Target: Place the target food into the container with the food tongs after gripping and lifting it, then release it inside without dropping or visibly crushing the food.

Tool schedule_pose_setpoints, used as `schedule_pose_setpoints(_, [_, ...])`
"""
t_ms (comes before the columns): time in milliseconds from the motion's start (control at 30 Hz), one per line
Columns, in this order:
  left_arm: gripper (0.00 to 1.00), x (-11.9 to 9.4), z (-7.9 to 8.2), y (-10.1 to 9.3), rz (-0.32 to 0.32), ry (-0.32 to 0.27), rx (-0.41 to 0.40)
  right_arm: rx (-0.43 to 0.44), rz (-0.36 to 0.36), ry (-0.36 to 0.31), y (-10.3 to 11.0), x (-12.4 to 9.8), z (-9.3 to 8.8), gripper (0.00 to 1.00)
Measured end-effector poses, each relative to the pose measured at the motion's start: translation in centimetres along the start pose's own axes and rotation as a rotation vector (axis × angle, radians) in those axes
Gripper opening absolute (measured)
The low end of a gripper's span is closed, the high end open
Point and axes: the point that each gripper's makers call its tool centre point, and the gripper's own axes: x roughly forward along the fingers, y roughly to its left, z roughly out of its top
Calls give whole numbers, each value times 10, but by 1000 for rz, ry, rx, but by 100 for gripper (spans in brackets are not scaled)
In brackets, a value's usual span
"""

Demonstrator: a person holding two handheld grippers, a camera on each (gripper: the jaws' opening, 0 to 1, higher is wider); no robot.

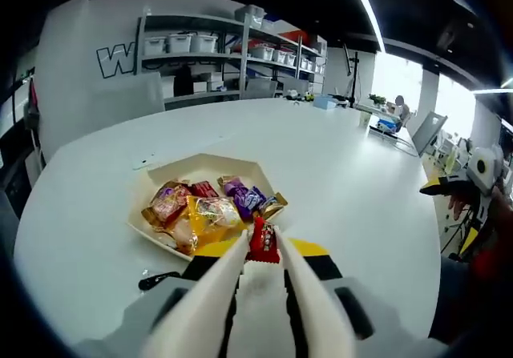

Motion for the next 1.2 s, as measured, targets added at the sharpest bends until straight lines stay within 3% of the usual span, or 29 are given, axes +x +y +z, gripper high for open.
schedule_pose_setpoints(867, [21,20,34,22,38,-5,46,10,-16,5,-11,-1,-1,92])
schedule_pose_setpoints(1200, [22,23,38,33,55,-5,45,19,-22,13,-14,0,-6,92])
